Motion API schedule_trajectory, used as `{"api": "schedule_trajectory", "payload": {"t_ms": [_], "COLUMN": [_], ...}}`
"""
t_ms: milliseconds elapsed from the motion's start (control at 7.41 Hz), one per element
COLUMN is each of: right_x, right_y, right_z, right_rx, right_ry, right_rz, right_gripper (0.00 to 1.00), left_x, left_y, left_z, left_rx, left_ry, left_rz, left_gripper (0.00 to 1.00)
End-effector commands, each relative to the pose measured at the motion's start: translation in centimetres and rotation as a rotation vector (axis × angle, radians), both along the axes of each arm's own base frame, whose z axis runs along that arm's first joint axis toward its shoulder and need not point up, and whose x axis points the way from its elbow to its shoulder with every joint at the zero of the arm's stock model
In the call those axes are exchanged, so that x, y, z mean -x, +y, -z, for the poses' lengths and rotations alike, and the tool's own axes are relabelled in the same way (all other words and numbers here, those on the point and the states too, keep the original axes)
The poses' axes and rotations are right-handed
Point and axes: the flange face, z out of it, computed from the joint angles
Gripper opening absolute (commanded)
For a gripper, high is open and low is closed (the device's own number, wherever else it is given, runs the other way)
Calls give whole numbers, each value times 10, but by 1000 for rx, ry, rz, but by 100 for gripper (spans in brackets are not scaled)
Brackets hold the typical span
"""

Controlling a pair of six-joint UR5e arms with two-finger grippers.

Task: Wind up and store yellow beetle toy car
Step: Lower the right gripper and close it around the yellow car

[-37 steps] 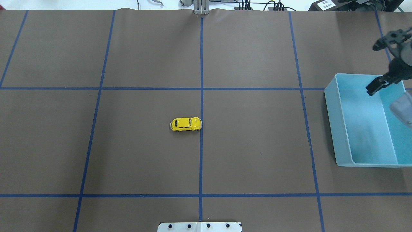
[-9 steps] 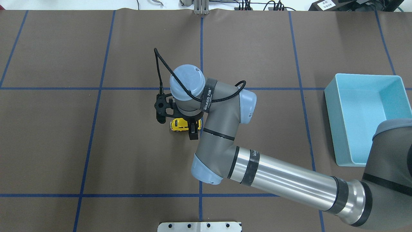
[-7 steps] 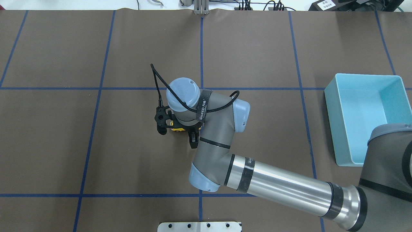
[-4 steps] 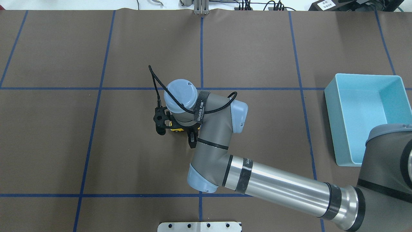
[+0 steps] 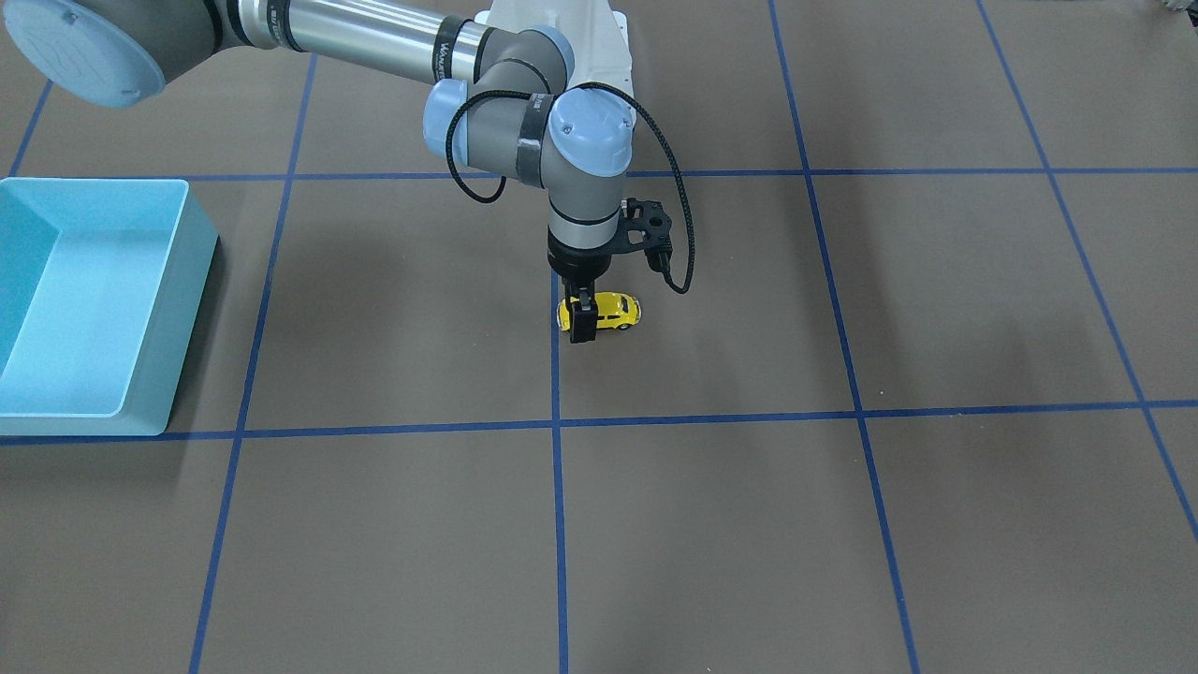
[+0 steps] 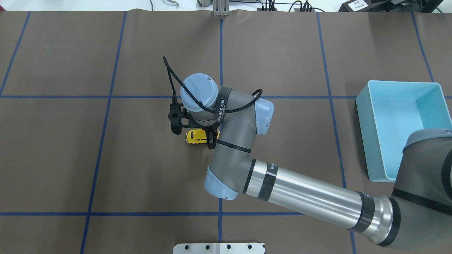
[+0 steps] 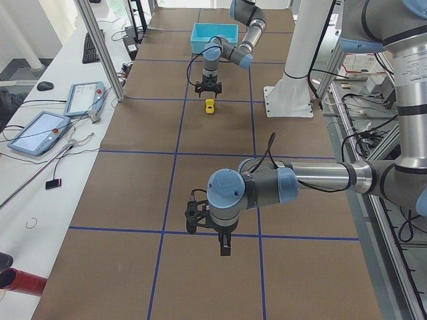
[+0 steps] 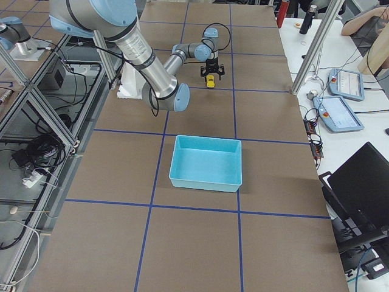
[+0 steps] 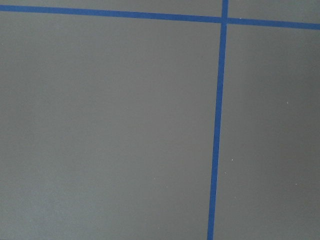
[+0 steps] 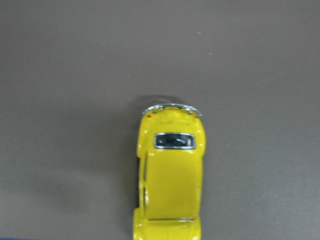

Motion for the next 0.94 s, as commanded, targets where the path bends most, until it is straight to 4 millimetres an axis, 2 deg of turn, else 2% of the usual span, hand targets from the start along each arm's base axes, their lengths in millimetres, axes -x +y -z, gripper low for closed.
{"api": "schedule_trajectory", "payload": {"t_ms": [0, 540, 810], "right_x": [5, 22, 24], "right_y": [3, 25, 24], "right_z": [-1, -14, -15], "right_rx": [2, 14, 12], "right_ry": [4, 19, 19], "right_rz": [13, 38, 37], "right_gripper": [99, 99, 97], "left_x": [0, 0, 0], "left_y": [0, -1, 0], "left_z": [-1, 1, 0], "left_rx": [0, -2, 1], "left_ry": [0, 1, 2], "left_rz": [-2, -1, 1], "left_gripper": [100, 100, 100]}}
